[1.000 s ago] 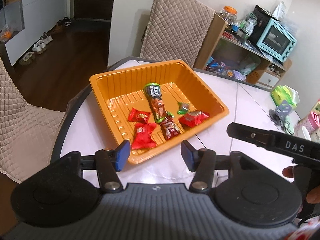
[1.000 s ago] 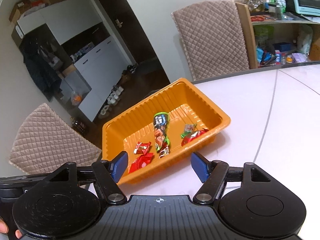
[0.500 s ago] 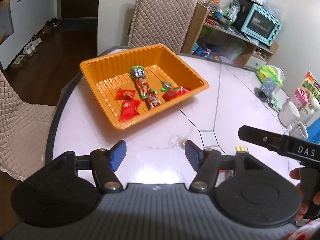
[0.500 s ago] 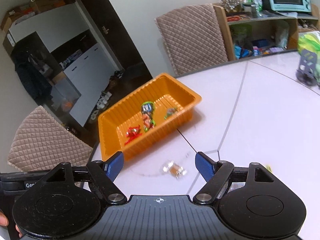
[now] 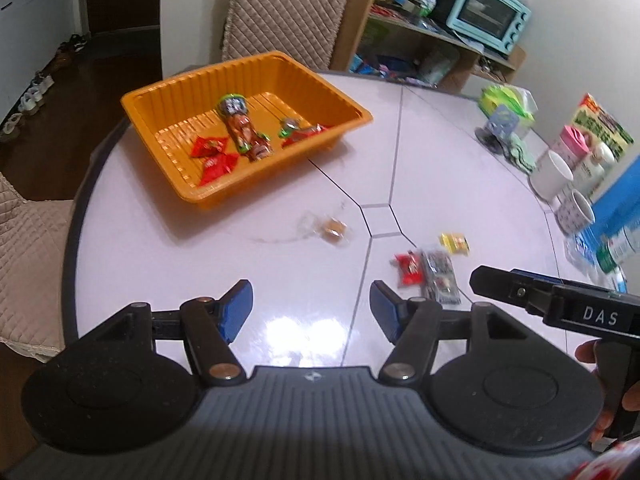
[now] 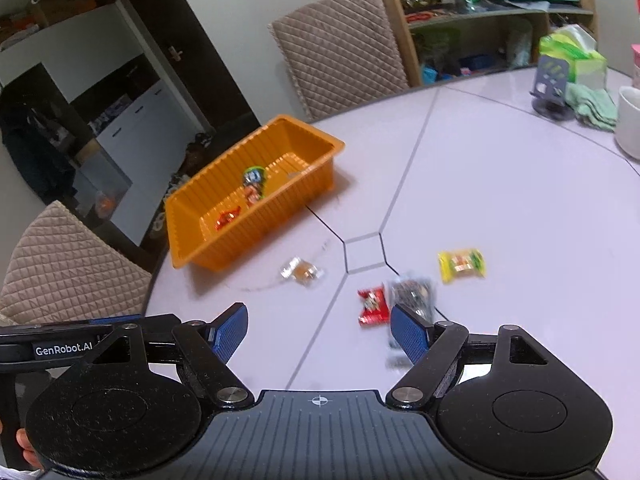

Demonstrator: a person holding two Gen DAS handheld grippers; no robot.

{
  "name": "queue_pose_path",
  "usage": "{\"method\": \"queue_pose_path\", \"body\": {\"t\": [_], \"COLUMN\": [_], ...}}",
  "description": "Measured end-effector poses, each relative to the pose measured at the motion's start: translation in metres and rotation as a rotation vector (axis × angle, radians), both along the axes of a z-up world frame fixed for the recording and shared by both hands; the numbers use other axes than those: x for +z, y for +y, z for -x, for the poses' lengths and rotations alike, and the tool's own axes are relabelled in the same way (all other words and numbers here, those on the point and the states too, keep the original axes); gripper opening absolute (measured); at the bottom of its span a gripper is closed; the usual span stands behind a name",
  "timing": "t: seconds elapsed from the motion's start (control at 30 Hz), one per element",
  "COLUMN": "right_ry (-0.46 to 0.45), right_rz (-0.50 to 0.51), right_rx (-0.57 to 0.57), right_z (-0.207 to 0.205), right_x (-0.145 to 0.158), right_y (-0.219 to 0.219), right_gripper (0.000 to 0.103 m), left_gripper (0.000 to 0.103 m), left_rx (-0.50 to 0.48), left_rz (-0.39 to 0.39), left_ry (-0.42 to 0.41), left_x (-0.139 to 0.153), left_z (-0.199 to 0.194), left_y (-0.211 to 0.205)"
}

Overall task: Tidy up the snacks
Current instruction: 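Withdraw both open tools from the tray toward the remaining snacks, then grasp the clear printed snack packet with the right tool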

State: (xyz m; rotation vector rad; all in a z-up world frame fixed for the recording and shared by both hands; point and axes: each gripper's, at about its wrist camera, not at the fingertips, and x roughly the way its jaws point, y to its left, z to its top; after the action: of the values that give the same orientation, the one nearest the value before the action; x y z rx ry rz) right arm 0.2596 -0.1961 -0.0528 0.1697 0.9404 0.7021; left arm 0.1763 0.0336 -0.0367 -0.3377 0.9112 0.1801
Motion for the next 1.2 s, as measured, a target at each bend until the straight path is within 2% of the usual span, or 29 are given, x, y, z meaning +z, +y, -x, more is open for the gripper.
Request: {"method": "queue_pose_path", "body": {"t": [0.6, 0.8, 1.2], "right_ry": [0.023, 0.003, -0.009], "right_rz": [0.107, 0.161, 0.201], "right_rx": [-0.078, -0.088, -0.081], "right_z": [0.013, 0.008, -0.015], "right_x": [-0.035, -0.046, -0.062], "right_y": [-0.031, -0.027, -0.011], "right_gripper": [0.078, 0.078, 0.078], "left_gripper": [0.061, 0.061, 0.061], "left_rx": [-0.119, -0.126, -0.124], "left_rz": [-0.022, -0.035, -0.053], "left_ry": [0.057, 0.07, 0.084], "left_x": [-0.026, -0.033, -0.045], "left_z": [-0.009, -0.016, -0.034], "left_y": [-0.036, -0.037, -0.03]}}
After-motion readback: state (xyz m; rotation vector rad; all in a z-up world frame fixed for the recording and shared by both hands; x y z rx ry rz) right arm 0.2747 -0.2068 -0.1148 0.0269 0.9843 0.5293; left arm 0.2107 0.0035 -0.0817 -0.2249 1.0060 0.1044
